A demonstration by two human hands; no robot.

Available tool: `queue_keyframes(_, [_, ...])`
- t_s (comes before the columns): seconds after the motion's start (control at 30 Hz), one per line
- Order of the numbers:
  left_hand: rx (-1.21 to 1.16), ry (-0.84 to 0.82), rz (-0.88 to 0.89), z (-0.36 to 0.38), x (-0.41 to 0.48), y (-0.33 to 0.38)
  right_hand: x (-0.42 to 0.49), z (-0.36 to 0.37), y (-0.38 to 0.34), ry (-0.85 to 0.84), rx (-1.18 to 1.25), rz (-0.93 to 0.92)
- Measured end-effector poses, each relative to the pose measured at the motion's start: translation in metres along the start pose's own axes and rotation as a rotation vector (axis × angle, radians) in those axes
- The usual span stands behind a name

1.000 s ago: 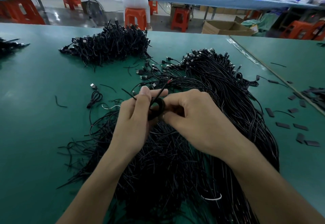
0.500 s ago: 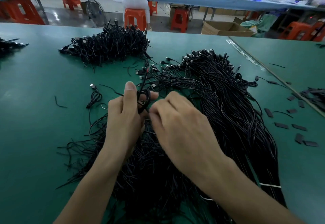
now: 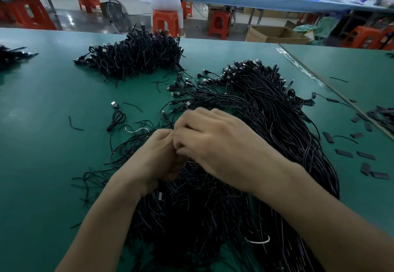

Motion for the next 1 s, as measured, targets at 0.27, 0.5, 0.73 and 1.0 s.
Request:
queue_keyframes(0.27, [-0.109,-0.160,-0.166,0.001,0.001,-0.006,-0.001,0.008,0.018,-0.005,0.384,0.245])
queue_keyframes(0.5, [0.159,-0.420,-0.117,0.002,-0.005,0.007,-0.007,0.005,0.027,0.030,0.520,0.245])
queue_keyframes(0.73, [0.281,-0.345,0.083,0.005,-0.010,0.003,-0.010,0.009,0.027,-0.004,0.493,0.235])
queue_keyframes(1.0, [0.213,-0.330,0.096,0.007,-0.008,0.002,-0.011,0.005,0.021,-0.044,0.252,0.135])
Point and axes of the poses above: each hand's wrist, its own x-axis towards the middle knuckle, its own z-axis out of the palm, y = z × x, the point moved 2 cm from there along x, towards the middle knuckle, and after that the axes turned 10 degrees about -z, right-handed, at the moved point
